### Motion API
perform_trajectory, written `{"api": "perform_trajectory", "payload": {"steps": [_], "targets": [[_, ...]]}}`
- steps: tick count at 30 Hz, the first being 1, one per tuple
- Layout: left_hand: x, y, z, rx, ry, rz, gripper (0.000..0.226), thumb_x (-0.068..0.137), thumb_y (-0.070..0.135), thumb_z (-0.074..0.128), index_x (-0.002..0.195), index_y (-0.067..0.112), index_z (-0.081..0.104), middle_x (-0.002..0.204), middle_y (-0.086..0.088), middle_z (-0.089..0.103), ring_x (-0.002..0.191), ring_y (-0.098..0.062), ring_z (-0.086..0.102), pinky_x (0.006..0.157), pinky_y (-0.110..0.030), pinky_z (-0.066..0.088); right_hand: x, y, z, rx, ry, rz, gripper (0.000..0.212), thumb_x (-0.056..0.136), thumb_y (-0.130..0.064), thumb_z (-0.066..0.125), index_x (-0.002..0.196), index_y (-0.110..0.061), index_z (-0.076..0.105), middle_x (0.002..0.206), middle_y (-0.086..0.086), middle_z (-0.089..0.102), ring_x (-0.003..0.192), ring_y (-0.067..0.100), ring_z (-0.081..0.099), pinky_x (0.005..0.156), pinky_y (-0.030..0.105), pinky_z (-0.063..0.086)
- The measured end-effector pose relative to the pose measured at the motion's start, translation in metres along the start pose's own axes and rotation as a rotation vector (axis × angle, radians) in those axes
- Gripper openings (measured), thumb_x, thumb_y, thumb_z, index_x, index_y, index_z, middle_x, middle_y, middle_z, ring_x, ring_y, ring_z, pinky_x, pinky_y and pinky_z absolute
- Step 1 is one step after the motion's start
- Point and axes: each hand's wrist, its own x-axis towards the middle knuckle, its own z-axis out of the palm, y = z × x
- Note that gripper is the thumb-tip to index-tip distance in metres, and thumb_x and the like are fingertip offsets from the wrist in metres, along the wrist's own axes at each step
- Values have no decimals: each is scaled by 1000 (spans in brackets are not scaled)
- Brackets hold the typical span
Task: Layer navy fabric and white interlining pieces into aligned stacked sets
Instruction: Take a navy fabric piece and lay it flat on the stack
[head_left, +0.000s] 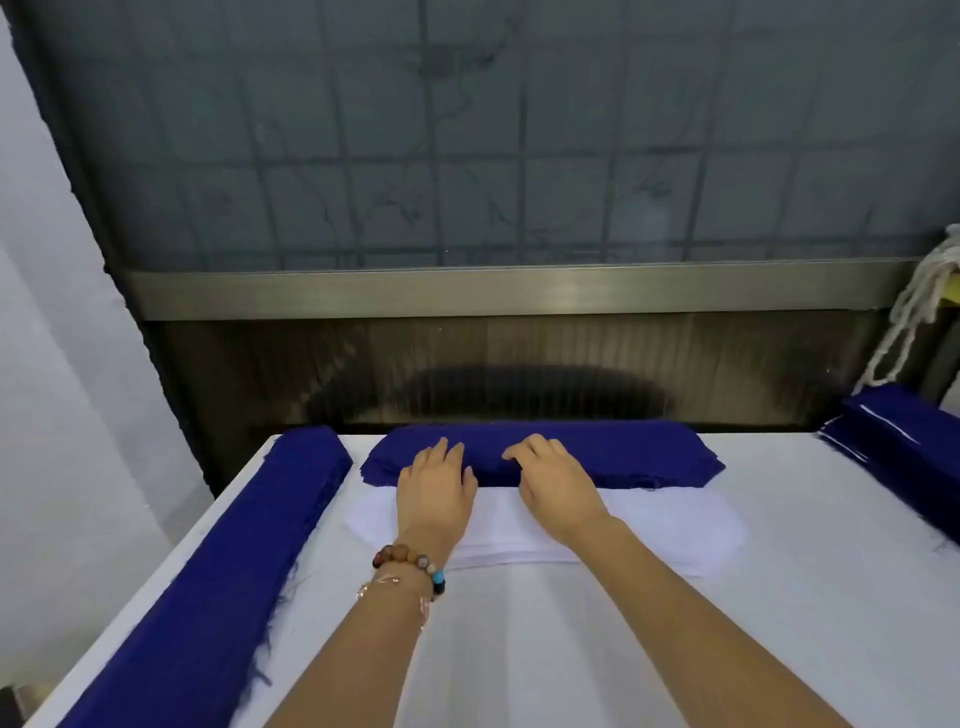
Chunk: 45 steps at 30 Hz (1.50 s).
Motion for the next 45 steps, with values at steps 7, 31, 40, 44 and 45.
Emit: {"api": "perform_trajectory", "payload": {"steps": [7,31,40,44,45], "targets": [[30,-3,16,54,72,-35,32,101,41,39,124,21,50,119,0,56,108,-16,50,91,-30,41,41,9,22,99,13,165,26,100,-26,46,124,-21,51,126,-1,49,112,18,45,90,30,45],[44,-30,21,-189,119,-508,68,95,54,46,142,6,37,148,-10,39,133,-30,35,106,-40,35,61,25,44,132,50,328,22,92,-46,53,98,-26,61,112,-3,52,101,16,51,64,24,41],[50,-58,10,-420,206,-378,31,89,30,68,119,21,68,121,-2,66,110,-21,58,93,-34,48,62,27,43,144,38,325,18,91,-45,56,93,-28,59,108,-5,52,95,13,50,64,23,41],[52,-64,5,-653,182,-420,47,80,21,78,124,14,63,127,-7,60,117,-24,54,95,-35,49,63,27,40,157,11,321,15,91,-44,57,91,-29,57,105,-5,52,97,15,52,66,25,44],[53,-66,5,-659,156,-446,57,79,23,79,131,12,57,130,-8,58,121,-26,52,99,-39,48,63,28,39,165,5,320,15,91,-44,58,91,-29,56,104,-5,52,97,15,52,67,26,45]]}}
